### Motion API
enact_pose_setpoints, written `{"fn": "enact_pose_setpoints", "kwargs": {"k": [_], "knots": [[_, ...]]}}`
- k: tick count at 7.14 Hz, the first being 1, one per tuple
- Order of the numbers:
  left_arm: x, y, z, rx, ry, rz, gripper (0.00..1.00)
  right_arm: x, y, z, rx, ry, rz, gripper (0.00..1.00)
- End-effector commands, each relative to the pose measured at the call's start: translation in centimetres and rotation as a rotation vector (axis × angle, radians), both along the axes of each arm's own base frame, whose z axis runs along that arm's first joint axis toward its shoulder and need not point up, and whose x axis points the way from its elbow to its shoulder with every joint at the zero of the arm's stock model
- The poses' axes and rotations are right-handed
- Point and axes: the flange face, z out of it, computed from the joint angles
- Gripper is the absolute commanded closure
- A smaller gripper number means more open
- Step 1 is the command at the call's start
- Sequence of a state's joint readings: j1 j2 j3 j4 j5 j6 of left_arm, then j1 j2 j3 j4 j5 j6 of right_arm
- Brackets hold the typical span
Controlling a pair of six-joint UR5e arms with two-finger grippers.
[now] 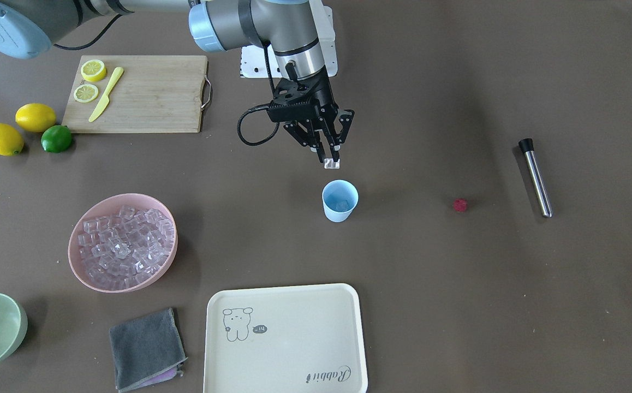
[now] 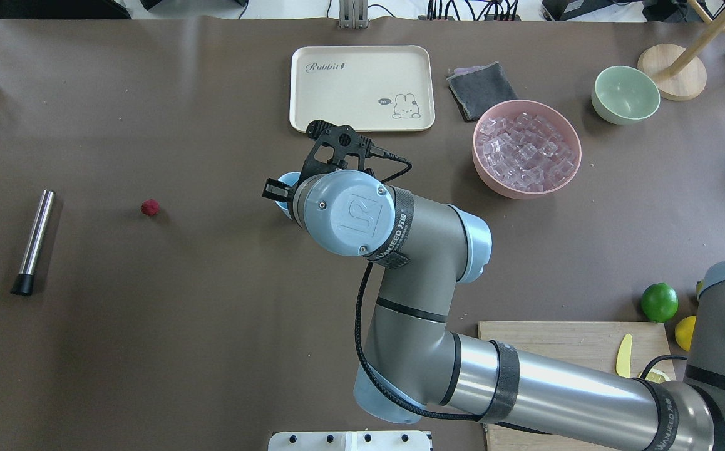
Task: Mash ice and strawberries in cup
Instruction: 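Release the ice cube into the blue cup with the right gripper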
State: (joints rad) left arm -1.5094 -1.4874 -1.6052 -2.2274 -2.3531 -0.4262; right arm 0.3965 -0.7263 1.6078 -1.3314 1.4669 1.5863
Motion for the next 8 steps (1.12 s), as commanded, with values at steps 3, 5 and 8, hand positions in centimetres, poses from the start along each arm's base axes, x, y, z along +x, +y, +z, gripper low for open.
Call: {"fn": "enact_pose_setpoints", "kwargs": {"k": [3, 5, 8], "knots": [[0.0, 0.0, 0.1, -0.001, -0.001, 0.001, 0.02, -2.4, -1.8, 0.9, 0.079, -0.070, 0.103, 0.79], [0.0, 0.2, 0.2, -0.002, -0.001, 0.001, 0.02, -2.6, -2.0, 1.2, 0.079, -0.068, 0.112, 0.74], [0.0, 0.1, 0.1, 0.001, 0.000, 0.001, 0.02, -2.7, -2.0, 1.8, 0.070, -0.062, 0.121, 0.30]]}}
